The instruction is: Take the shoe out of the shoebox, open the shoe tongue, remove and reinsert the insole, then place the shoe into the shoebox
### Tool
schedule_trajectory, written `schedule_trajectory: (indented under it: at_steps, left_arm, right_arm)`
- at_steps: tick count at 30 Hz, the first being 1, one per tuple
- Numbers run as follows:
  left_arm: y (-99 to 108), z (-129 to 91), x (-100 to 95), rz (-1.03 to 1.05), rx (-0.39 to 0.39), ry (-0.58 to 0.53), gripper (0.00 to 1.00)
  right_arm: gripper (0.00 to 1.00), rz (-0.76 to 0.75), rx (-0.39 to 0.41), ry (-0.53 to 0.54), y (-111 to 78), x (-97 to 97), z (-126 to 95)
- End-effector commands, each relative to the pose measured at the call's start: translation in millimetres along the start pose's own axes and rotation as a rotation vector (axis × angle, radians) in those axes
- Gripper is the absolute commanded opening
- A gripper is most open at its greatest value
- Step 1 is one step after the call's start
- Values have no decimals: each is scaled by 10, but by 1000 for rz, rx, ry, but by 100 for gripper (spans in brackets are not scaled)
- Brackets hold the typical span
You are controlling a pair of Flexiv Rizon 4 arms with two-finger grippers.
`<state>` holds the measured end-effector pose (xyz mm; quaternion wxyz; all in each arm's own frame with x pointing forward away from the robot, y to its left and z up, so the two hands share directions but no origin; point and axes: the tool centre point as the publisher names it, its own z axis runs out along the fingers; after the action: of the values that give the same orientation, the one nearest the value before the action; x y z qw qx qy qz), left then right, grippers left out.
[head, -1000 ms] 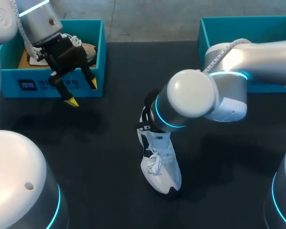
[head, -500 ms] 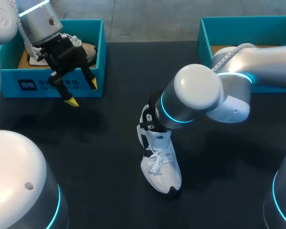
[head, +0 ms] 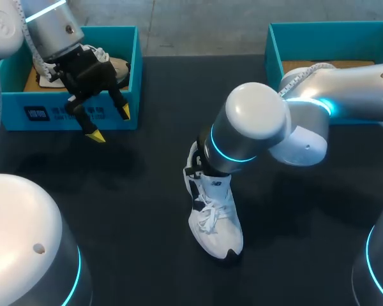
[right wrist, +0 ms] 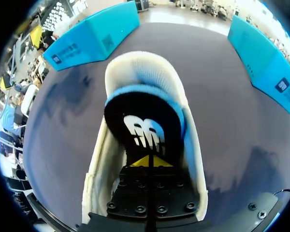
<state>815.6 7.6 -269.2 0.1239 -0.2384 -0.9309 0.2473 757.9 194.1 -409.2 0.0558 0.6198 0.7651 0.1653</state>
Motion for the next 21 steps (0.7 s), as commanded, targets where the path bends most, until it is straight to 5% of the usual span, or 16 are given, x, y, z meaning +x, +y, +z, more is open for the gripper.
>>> schedule_trajectory:
  at_steps: [1, 12, 21]
  left_arm:
    - [1, -5, 3, 1, -2, 1, 100]
    - [1, -5, 3, 1, -2, 1, 100]
    - [1, -5, 3, 1, -2, 1, 100]
  right_arm:
    - [0, 16, 14, -9, -205, 6, 67]
    - [0, 39, 37, -36, -402, 50, -97]
    - [0, -6, -92, -29, -85, 93, -391]
